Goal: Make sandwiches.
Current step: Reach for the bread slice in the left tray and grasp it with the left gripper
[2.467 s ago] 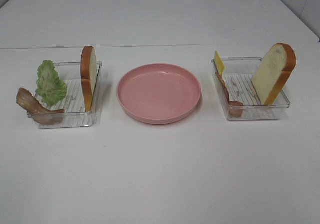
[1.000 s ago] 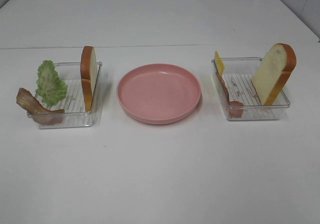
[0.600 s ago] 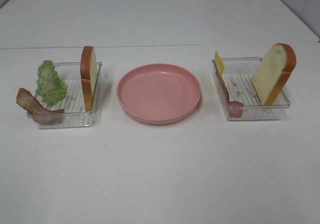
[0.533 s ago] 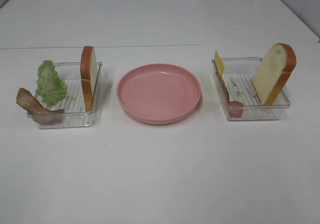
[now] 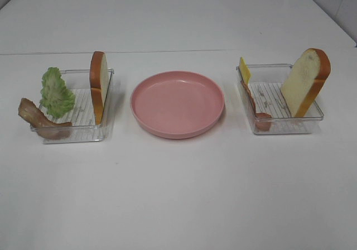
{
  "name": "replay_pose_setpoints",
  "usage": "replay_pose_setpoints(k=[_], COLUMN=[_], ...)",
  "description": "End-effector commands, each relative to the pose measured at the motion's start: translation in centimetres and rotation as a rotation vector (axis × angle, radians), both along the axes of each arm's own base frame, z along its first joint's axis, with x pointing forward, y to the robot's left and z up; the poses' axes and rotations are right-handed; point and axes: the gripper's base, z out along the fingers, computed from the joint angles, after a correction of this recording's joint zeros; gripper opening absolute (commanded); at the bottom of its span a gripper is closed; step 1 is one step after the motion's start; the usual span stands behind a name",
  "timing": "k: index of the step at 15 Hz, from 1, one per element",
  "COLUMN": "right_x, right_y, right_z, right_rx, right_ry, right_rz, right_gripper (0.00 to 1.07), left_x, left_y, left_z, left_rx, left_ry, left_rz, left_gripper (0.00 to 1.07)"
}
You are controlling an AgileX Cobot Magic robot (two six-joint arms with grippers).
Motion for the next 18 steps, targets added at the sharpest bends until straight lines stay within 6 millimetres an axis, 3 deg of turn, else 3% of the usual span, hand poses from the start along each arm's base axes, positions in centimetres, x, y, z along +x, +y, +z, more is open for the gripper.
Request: replay_pose_setpoints(k=[1, 3, 4, 5, 6, 7, 10, 13, 14, 15, 18], right_x=[-0.1, -0.1, -0.1, -0.1, -0.1, -0.1, -0.1, -0.1, -0.1, -0.1, -0.1], right_y=[0.0, 0.0, 0.0, 0.0, 0.0, 0.0, 0.0, 0.0, 0.0, 0.0, 0.0], right_z=[0.0, 0.0, 0.0, 0.0, 0.0, 0.0, 0.0, 0.0, 0.0, 0.0, 0.0], right_rx=[-0.002, -0.002, -0.002, -0.002, -0.002, -0.002, -0.002, -0.002, -0.002, -0.002, -0.002], right_ry=[-0.019, -0.019, -0.019, -0.019, -0.019, -0.019, -0.019, -0.019, -0.019, -0.019, -0.019], right_rz=[-0.001, -0.001, -0.001, -0.001, -0.001, -0.001, -0.001, -0.001, -0.001, -0.001, -0.001], right_gripper=[0.8, 0.8, 0.8, 0.8, 0.8, 0.8, 0.8, 0.8, 0.8, 0.8, 0.8], left_x=[2.0, 4.9, 8.7, 8.7, 10.3, 14.2, 19.1, 24.7, 25.6, 28.8, 32.1], left_y=[-0.1, -0.2, -0.5, -0.5, -0.6, -1.0, -1.4, -1.7, -1.7, -1.7, -2.6], left_z=[0.7, 1.1, 1.6, 1.6, 2.1, 2.9, 3.4, 2.5, 2.1, 1.6, 0.5], left_rx=[-0.034, -0.064, -0.103, -0.103, -0.124, -0.175, -0.191, -0.187, -0.188, -0.192, -0.191], left_ry=[0.008, 0.091, 0.22, 0.22, 0.265, 0.409, 0.606, 0.833, 0.866, 0.917, 0.966], left_rz=[-0.008, -0.011, -0.019, -0.019, -0.024, -0.051, -0.081, -0.113, -0.115, -0.117, -0.107], left_gripper=[0.73, 0.73, 0.73, 0.73, 0.73, 0.73, 0.73, 0.73, 0.73, 0.73, 0.73])
